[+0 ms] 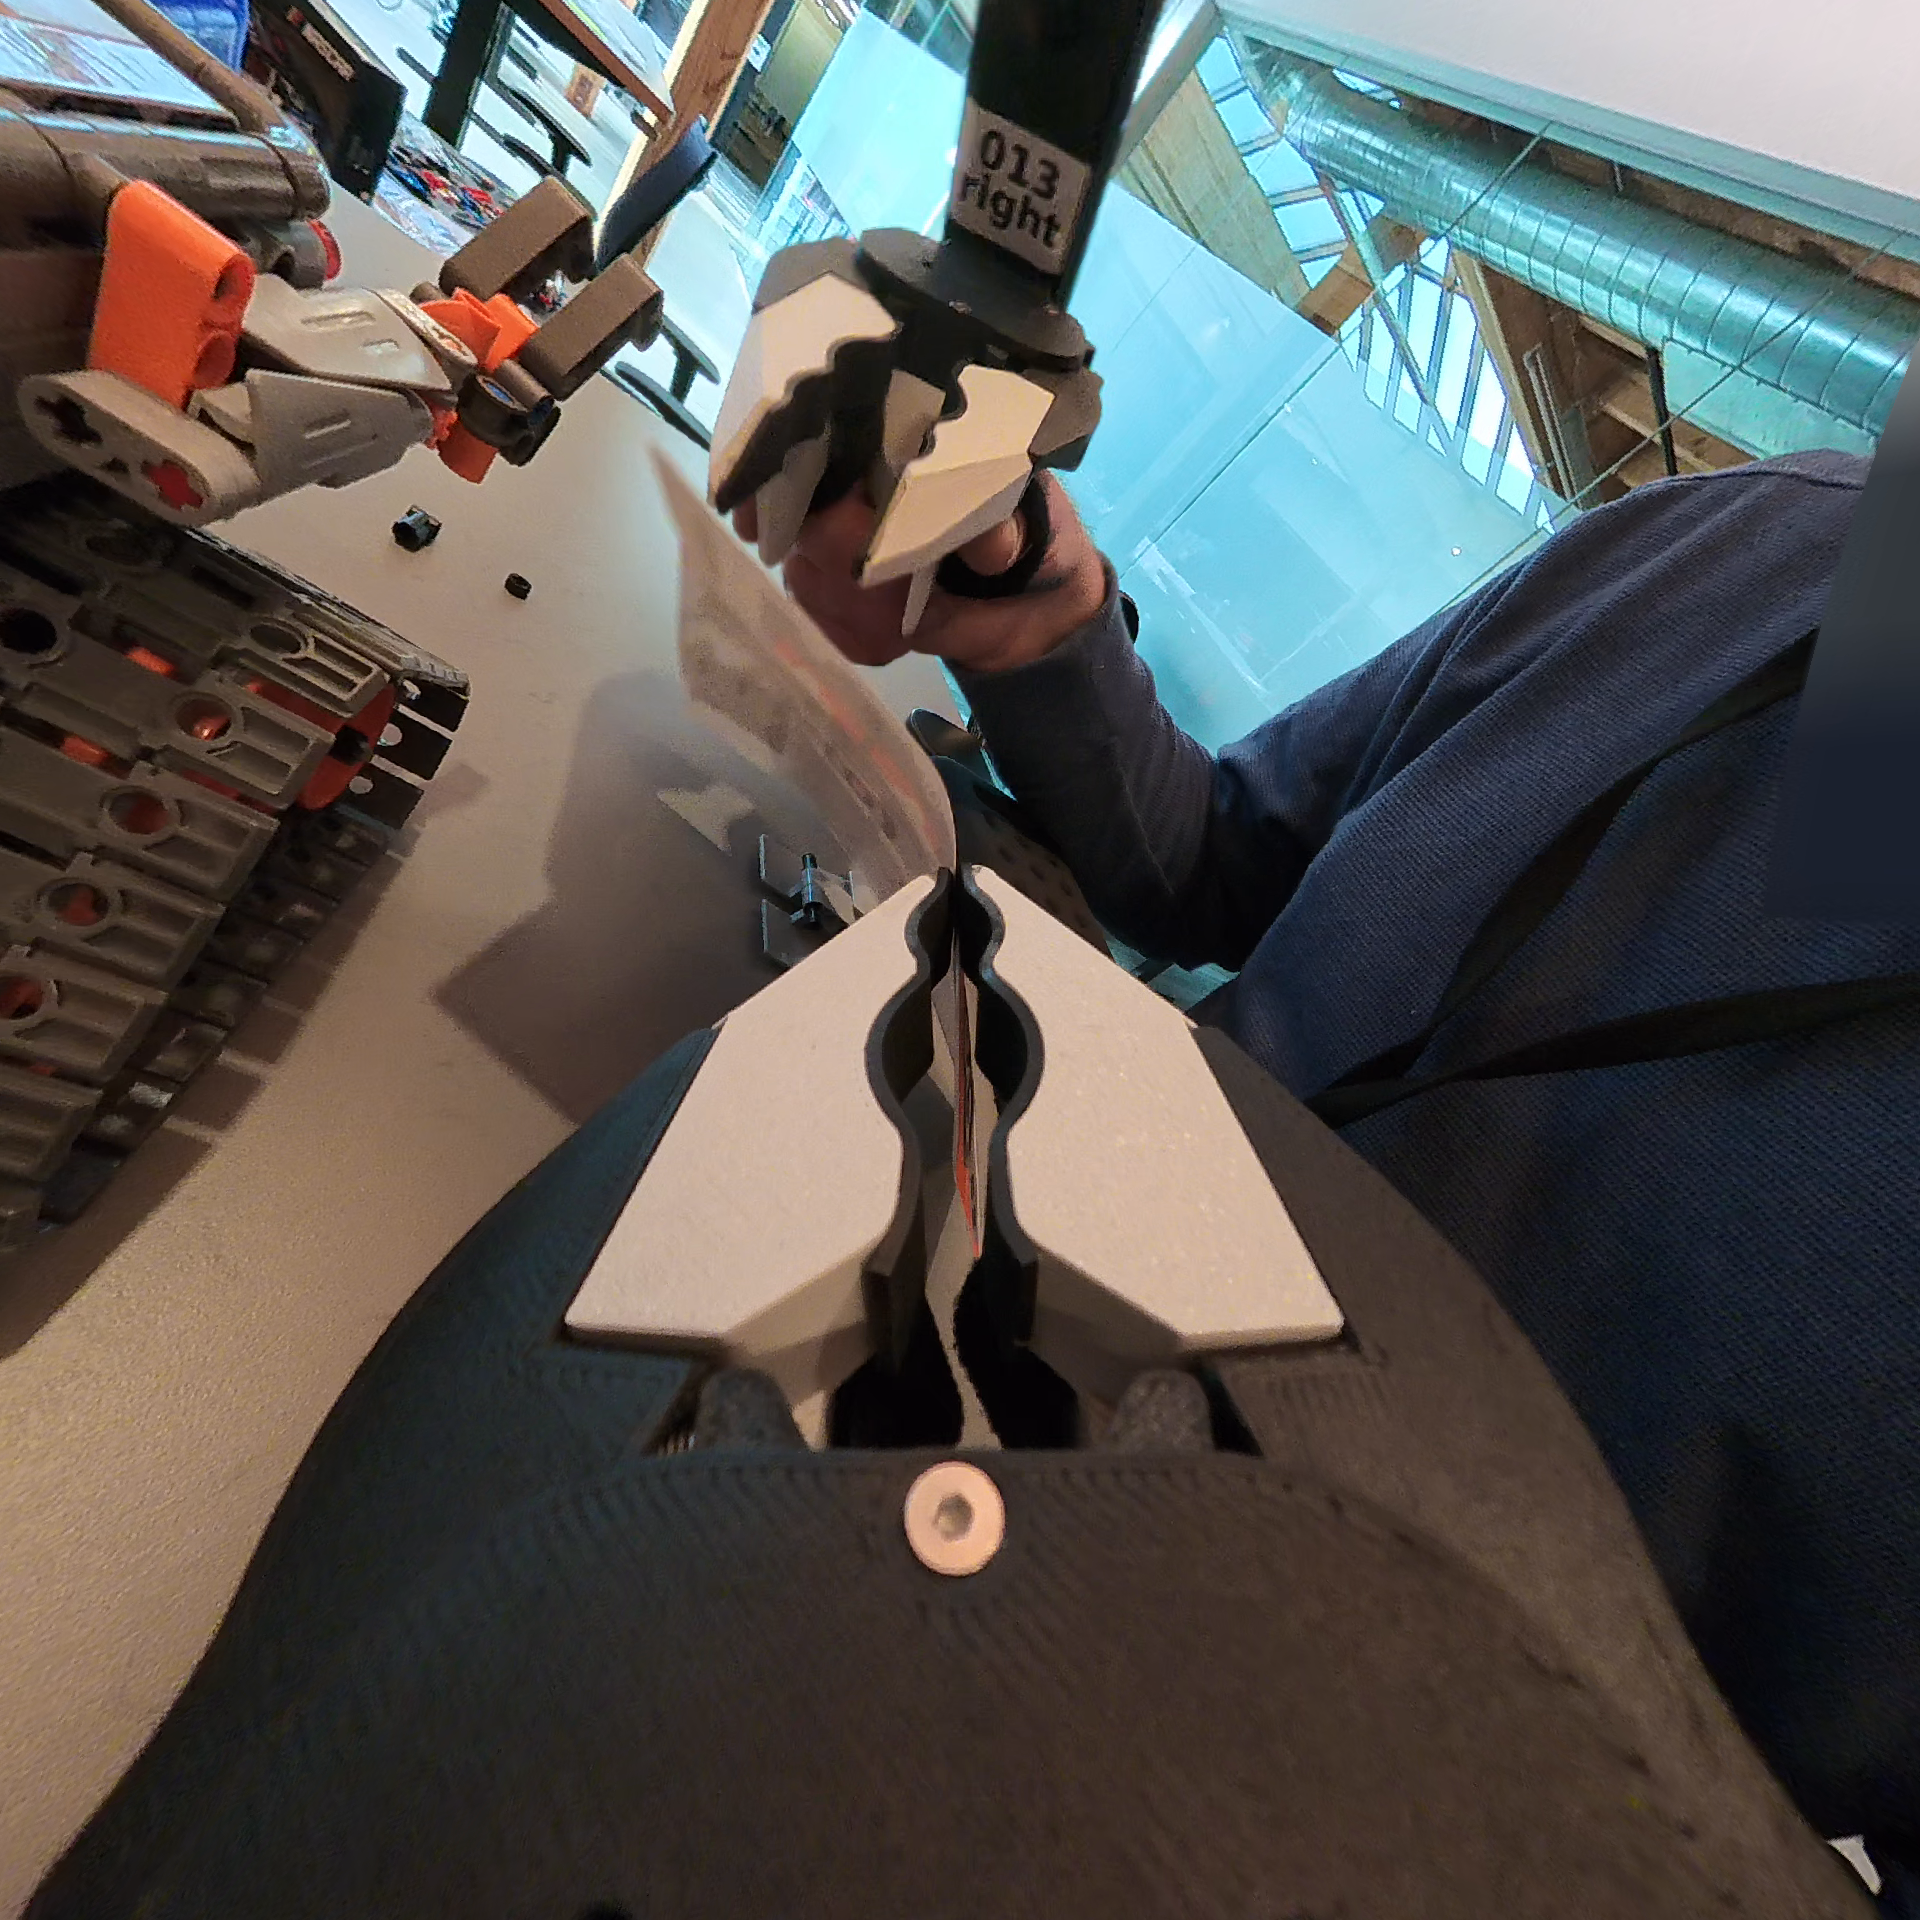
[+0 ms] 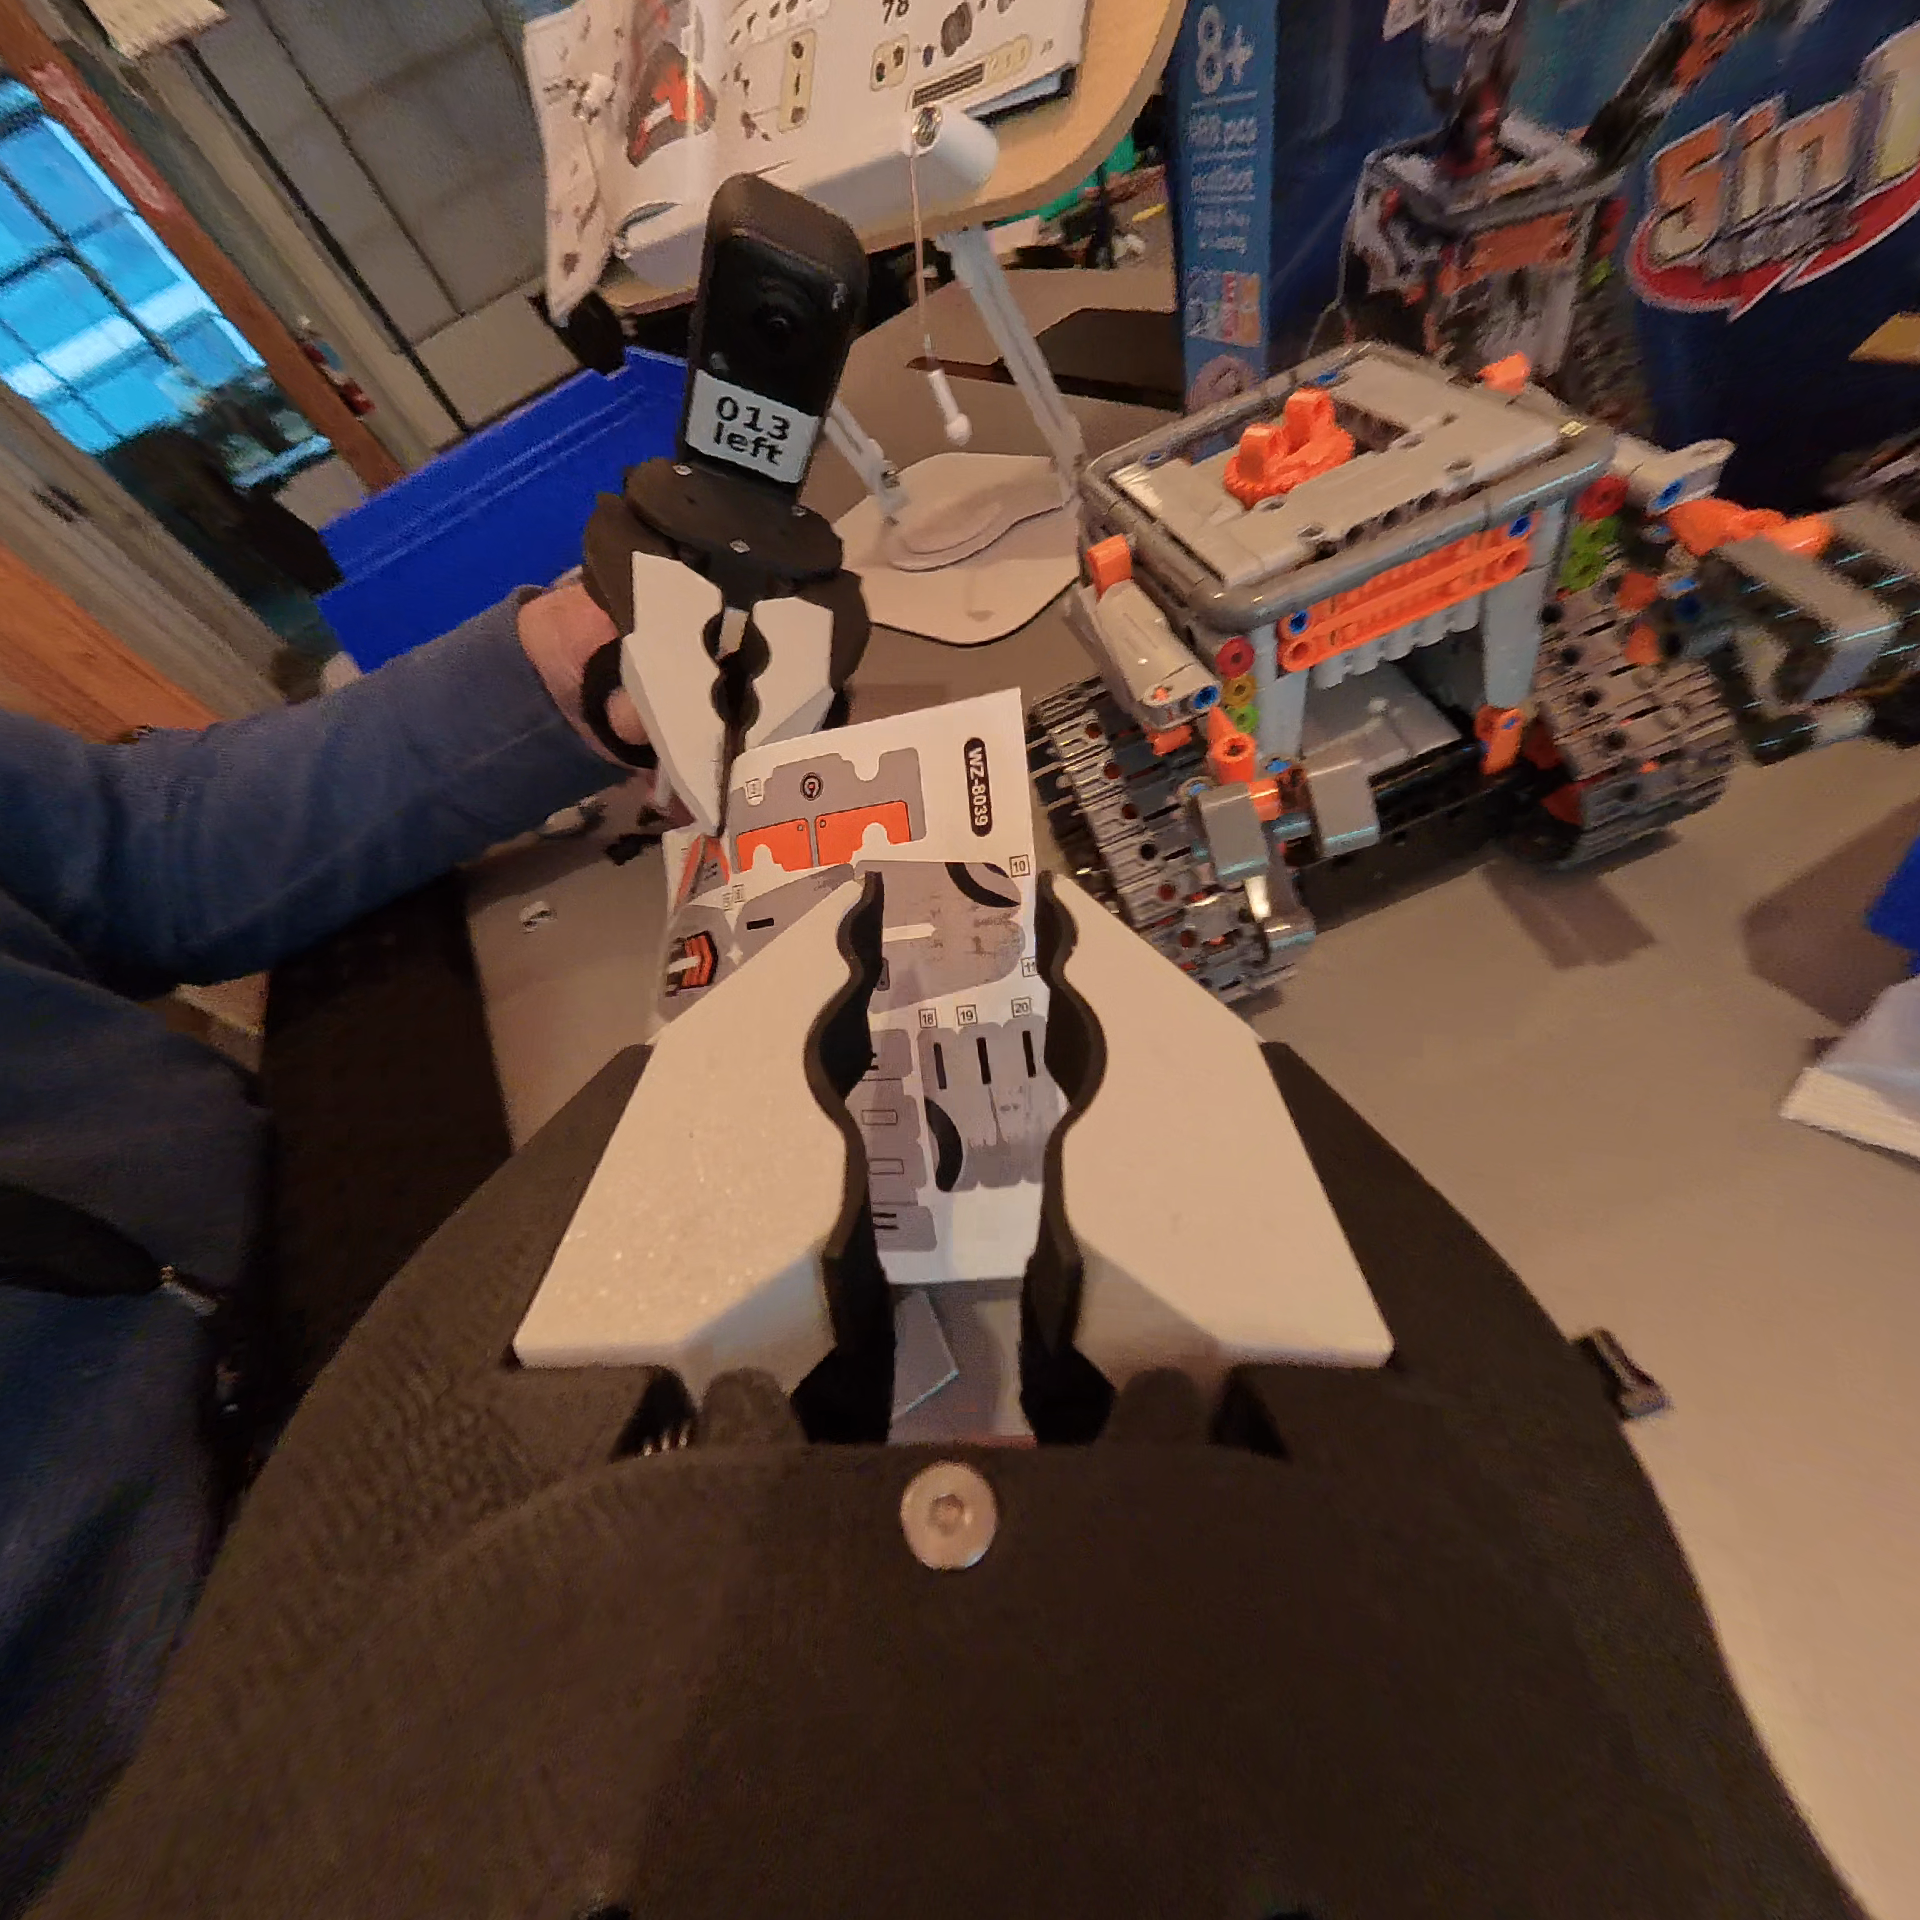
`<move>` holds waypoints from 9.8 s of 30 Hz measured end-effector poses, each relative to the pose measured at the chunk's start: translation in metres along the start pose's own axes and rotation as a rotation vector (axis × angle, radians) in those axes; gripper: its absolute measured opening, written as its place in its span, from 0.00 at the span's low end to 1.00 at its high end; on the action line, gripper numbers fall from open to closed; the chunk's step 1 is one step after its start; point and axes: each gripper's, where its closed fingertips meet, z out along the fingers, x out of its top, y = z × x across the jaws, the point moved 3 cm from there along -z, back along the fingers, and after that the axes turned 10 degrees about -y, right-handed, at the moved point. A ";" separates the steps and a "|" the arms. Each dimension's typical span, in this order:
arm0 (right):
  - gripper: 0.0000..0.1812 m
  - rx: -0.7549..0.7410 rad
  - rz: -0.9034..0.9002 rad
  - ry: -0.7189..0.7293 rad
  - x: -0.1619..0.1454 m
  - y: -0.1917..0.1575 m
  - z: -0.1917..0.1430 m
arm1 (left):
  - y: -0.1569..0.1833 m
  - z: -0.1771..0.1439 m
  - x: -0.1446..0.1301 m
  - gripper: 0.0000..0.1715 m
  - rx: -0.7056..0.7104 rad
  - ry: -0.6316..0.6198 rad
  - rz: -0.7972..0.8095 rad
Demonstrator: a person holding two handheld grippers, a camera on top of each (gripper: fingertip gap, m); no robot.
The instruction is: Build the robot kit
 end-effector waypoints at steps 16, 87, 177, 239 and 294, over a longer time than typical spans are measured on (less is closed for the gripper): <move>0.15 -0.135 -0.257 0.012 0.004 -0.032 0.010 | -0.004 0.001 0.000 0.00 0.005 0.015 -0.013; 0.03 0.336 -0.173 0.179 0.001 -0.082 0.029 | 0.036 0.018 0.010 0.00 -0.216 0.070 0.189; 0.00 0.490 0.151 0.135 -0.017 -0.058 0.035 | 0.015 0.026 0.003 0.00 0.001 -0.042 0.283; 0.00 0.236 0.062 0.251 0.007 -0.025 -0.001 | -0.006 0.009 -0.008 0.00 0.093 -0.087 0.133; 0.00 -0.934 -1.295 0.064 0.048 -0.061 0.000 | -0.009 -0.016 0.047 0.21 0.048 0.322 -0.167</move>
